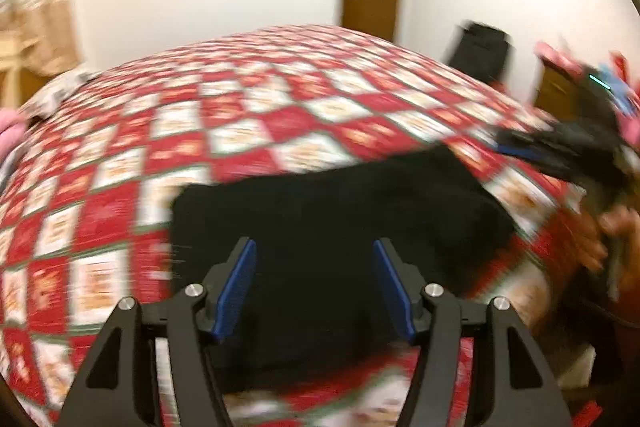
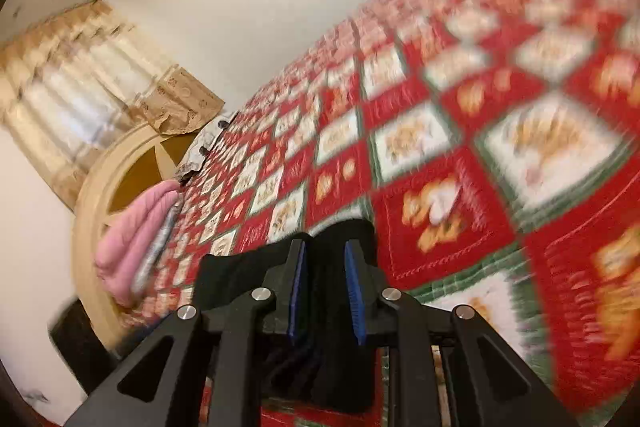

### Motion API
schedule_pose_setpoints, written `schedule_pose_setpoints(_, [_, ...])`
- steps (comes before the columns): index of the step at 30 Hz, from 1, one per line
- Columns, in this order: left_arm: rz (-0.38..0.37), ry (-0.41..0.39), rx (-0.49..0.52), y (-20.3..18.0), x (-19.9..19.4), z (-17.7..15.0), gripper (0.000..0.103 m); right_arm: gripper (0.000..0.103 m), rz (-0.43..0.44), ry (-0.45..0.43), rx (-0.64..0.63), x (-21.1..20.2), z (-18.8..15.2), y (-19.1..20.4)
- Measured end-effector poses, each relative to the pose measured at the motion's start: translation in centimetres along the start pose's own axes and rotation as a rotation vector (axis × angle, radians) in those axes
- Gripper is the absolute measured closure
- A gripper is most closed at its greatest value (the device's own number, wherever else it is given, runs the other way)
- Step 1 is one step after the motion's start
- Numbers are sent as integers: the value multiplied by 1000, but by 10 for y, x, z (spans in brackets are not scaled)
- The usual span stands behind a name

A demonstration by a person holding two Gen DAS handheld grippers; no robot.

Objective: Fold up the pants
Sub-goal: 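Lift the gripped pants with both grippers and carry them over, then lay the black pants down on the quilt and open both grippers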

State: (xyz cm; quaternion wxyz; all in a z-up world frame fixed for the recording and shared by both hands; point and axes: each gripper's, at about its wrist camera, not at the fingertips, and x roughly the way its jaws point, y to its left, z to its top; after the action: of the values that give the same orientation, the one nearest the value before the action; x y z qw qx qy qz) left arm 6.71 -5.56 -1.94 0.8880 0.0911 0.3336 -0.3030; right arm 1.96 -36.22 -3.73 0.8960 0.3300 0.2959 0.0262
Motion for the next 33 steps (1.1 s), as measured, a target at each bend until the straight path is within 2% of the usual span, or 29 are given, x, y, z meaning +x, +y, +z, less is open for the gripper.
schedule_pose_setpoints(1, [26, -5, -22, 10, 1, 3, 39, 81, 20, 6, -53, -3, -2, 15])
schedule_pose_setpoints(3, [81, 4, -53, 25, 8, 5, 39, 81, 101, 81, -154, 6, -11, 53])
schedule_pose_setpoints(5, [125, 15, -58, 32, 16, 2, 39, 81, 125, 170, -245, 25, -23, 84])
schedule_pose_setpoints(7, [164, 55, -70, 36, 26, -5, 39, 81, 90, 243, -348, 46, -41, 106])
schedule_pose_setpoints(10, [183, 139, -87, 40, 45, -22, 38, 81, -63, 320, -490, 59, -66, 104])
schedule_pose_setpoints(12, [191, 138, -84, 41, 46, -31, 29, 82, -100, 320, -480, 51, -69, 80])
schedule_pose_setpoints(13, [202, 125, -91, 41, 44, -33, 20, 82, -79, 307, -457, 44, -71, 69])
schedule_pose_setpoints(16, [221, 142, -114, 48, 48, -31, 7, 82, -14, 283, -302, 29, -60, 39])
schedule_pose_setpoints(19, [188, 173, -149, 61, 44, -28, 7, 81, -15, 269, -283, 23, -52, 44])
schedule_pose_setpoints(24, [253, 149, -238, 88, 22, -38, 7, 79, 70, 144, -303, 13, -31, 77])
schedule_pose_setpoints(26, [252, 149, -291, 95, 21, -43, 7, 77, 125, 145, -322, 35, -26, 99])
schedule_pose_setpoints(28, [248, 175, -290, 92, 28, -47, 7, 77, 196, 200, -358, 67, -28, 125])
schedule_pose_setpoints(31, [261, 173, -268, 81, 32, -54, 7, 77, 209, 267, -447, 121, -39, 166])
schedule_pose_setpoints(33, [263, 167, -295, 80, 30, -59, 7, 77, 209, 306, -481, 169, -49, 194])
